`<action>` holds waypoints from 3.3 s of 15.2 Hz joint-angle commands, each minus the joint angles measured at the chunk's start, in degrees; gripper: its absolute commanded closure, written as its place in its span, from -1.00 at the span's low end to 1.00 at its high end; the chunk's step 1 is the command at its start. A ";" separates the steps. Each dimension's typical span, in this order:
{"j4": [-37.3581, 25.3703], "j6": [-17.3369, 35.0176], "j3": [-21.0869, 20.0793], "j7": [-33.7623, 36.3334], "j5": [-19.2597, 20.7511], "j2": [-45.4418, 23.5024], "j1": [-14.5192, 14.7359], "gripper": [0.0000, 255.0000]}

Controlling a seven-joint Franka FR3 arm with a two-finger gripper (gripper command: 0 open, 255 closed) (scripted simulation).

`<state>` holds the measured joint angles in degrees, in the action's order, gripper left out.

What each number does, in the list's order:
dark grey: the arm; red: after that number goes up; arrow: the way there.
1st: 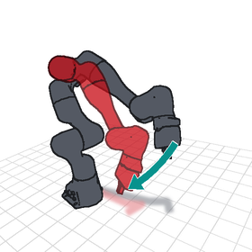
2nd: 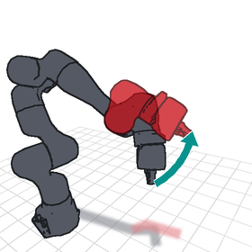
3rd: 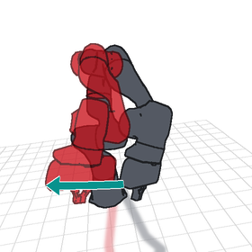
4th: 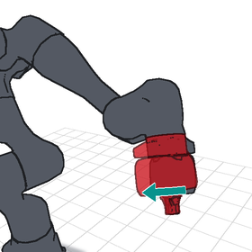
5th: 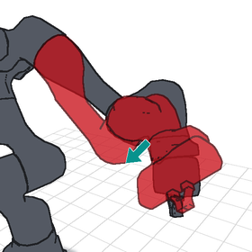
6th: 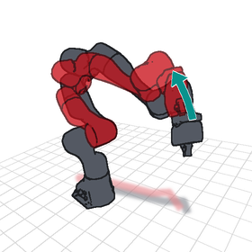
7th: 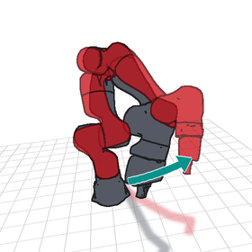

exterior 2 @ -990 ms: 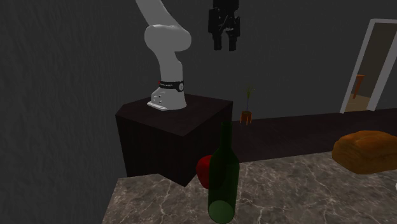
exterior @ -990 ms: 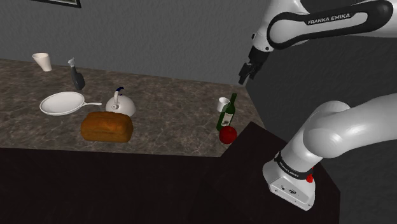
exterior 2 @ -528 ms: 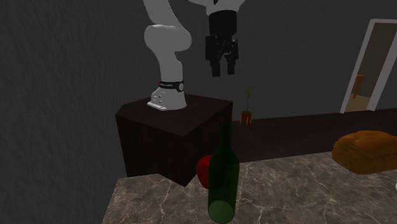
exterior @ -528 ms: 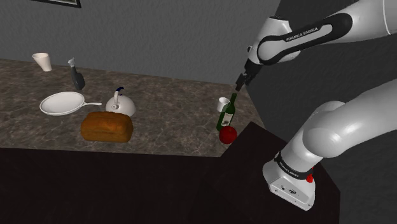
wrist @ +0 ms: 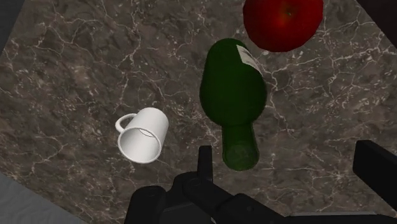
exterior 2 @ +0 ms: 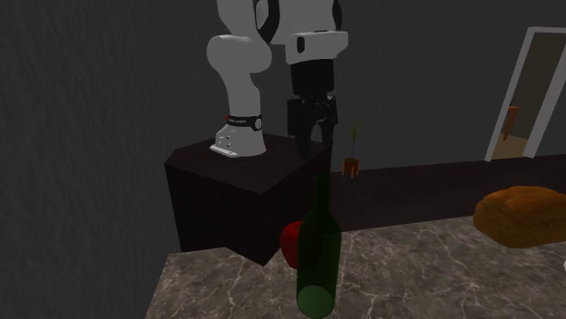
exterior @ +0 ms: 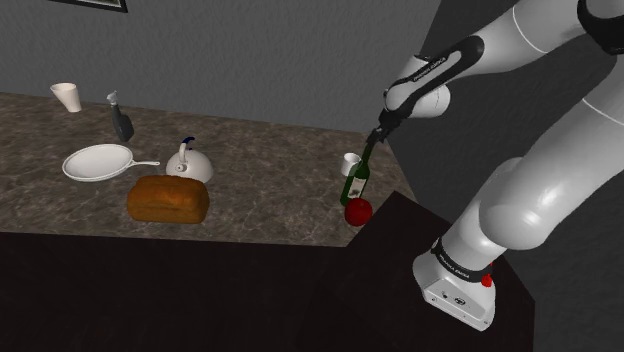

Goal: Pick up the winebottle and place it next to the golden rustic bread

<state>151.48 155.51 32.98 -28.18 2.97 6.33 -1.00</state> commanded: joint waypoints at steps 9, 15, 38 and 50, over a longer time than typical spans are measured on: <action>-4.23 8.81 -3.15 -20.57 -25.53 -15.31 -0.27 -1.00; -4.22 8.82 -3.24 -20.54 -25.48 -15.30 -0.37 -1.00; -3.90 0.84 2.61 -5.93 -5.94 -4.56 2.28 1.00; -6.46 -9.85 0.67 1.52 3.97 4.95 -0.25 1.00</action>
<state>145.29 146.89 33.90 -27.18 6.12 10.21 -0.92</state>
